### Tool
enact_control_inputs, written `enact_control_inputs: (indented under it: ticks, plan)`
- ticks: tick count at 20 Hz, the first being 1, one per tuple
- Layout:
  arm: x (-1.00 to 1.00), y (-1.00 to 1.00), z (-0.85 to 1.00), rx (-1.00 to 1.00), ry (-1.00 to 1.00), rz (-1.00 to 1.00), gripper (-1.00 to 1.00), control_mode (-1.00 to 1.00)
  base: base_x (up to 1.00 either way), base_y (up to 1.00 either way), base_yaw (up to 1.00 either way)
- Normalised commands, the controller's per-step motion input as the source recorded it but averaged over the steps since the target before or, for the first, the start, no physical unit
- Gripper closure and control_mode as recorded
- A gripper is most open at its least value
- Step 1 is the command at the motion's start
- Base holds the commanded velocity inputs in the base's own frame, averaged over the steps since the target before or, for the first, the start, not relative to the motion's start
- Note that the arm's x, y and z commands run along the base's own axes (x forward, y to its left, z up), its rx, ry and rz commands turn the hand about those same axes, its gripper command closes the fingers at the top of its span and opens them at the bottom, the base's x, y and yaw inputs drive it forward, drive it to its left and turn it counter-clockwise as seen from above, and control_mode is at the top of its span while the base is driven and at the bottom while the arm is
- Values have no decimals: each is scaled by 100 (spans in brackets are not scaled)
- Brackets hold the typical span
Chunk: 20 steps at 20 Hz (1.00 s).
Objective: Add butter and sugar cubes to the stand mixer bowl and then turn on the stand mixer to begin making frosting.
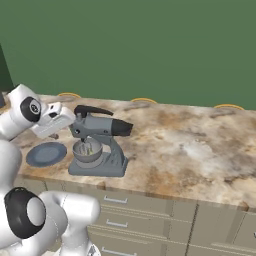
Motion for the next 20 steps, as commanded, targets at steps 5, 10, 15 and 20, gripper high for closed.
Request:
enact_control_inputs:
  ticks: [5, 10, 15, 20]
  plan:
    - [1, -35, 0, -7, -13, -2, -100, -100, 0, 0, 0]
    - [11, -5, 0, 0, -7, 0, -100, -100, 0, 0, 0]
    - [24, -4, 0, 0, -5, 0, -100, -100, 0, 0, 0]
    - [50, -1, 0, 0, -3, 0, -100, -100, 0, 0, 0]
